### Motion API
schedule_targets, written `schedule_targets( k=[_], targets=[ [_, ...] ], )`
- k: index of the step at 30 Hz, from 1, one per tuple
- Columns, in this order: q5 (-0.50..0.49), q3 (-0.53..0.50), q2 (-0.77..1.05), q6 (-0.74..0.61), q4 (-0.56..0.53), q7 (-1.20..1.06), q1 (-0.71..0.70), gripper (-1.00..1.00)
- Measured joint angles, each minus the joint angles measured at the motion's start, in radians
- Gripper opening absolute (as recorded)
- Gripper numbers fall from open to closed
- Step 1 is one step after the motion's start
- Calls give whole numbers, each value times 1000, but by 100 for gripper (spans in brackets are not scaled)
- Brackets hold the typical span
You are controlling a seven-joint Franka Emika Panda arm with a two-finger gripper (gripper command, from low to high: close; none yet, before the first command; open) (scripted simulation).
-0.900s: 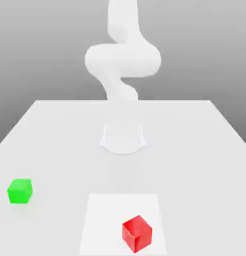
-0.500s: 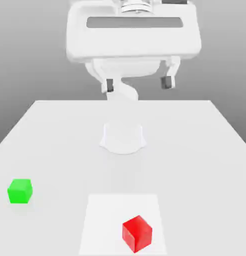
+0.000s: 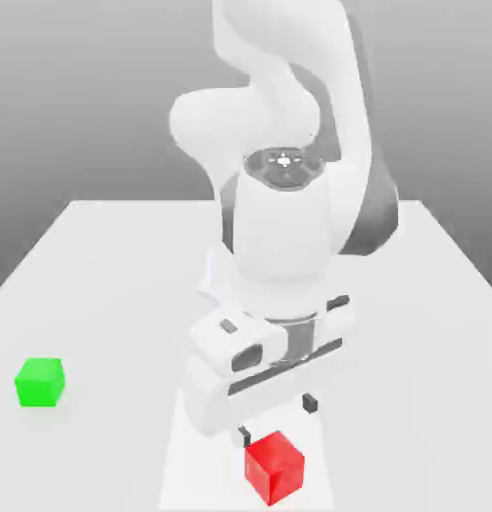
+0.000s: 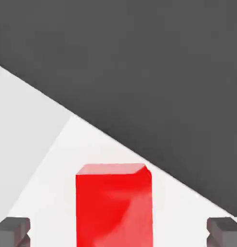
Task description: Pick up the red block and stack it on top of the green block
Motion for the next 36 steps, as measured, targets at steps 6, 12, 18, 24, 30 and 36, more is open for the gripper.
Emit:
schedule_targets(
  k=[6,12,18,24,30,36],
  targets=[
    [19,20,93,77,13,-15,-16,-100],
    [3,10,35,28,4,-3,-9,-100],
    [-36,-75,-124,-86,-39,-80,-86,-100],
    [-62,-249,-219,-119,-100,-325,-365,-100],
    [-34,-279,-235,-99,-139,-548,-658,-100],
    [101,-190,-80,39,-133,-654,-648,100]
  ],
)
